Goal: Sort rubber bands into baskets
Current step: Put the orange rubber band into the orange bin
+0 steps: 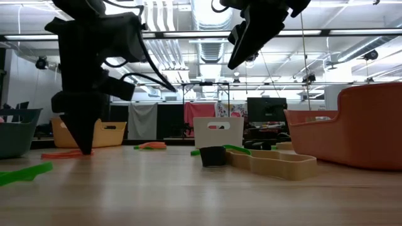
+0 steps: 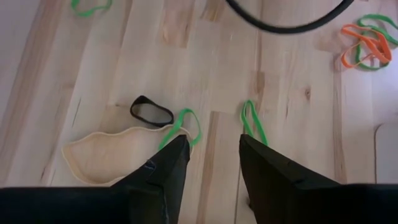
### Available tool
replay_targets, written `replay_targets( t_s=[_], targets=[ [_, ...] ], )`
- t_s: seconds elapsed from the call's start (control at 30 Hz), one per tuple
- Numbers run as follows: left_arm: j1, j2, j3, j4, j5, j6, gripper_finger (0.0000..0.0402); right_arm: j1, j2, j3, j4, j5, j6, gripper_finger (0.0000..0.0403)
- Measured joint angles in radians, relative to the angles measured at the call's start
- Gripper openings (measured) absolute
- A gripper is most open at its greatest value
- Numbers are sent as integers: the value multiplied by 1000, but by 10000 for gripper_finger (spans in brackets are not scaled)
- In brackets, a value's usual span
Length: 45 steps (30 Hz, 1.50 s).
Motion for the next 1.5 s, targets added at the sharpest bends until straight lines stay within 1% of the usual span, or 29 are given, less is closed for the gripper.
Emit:
replay_targets(
  t_s=[0.17, 0.33, 0.4, 0.47, 0.63, 0.7, 0.9, 1.0, 1.17, 1.37, 1.5],
  targets=[
    [0, 40, 6, -2, -1, 5, 167, 0, 0, 0, 3, 0, 2, 139],
    [-2, 52, 6, -1, -1, 18, 150, 0, 0, 0, 15, 0, 1, 144],
    [-2, 50, 6, 2, 0, 27, 133, 0, 0, 0, 17, 0, 1, 143],
    [-2, 50, 5, 5, 4, 32, 107, 0, 0, 0, 17, 0, 0, 141],
    [-2, 50, 4, 14, 14, 70, 18, 0, 0, 0, 17, 0, 2, 137],
    [-3, 50, 3, 10, 3, 90, 8, 0, 0, 0, 17, 0, 12, 137],
    [-55, 27, -3, 32, -54, 270, 1, 0, 0, 0, 17, 0, 3, 144],
    [-63, -14, -6, 30, -89, 306, 0, 0, 0, 0, 17, 0, -15, 146],
    [-71, -134, -5, 77, -156, 381, 0, 0, 0, -7, 31, 0, -40, 140],
    [-86, -309, -7, 275, -168, 540, 0, 0, 0, -67, 150, 3, -47, 130],
    [-97, -409, -46, 434, -165, 644, 0, 0, 0, -152, 279, 63, -44, 127]
  ],
)
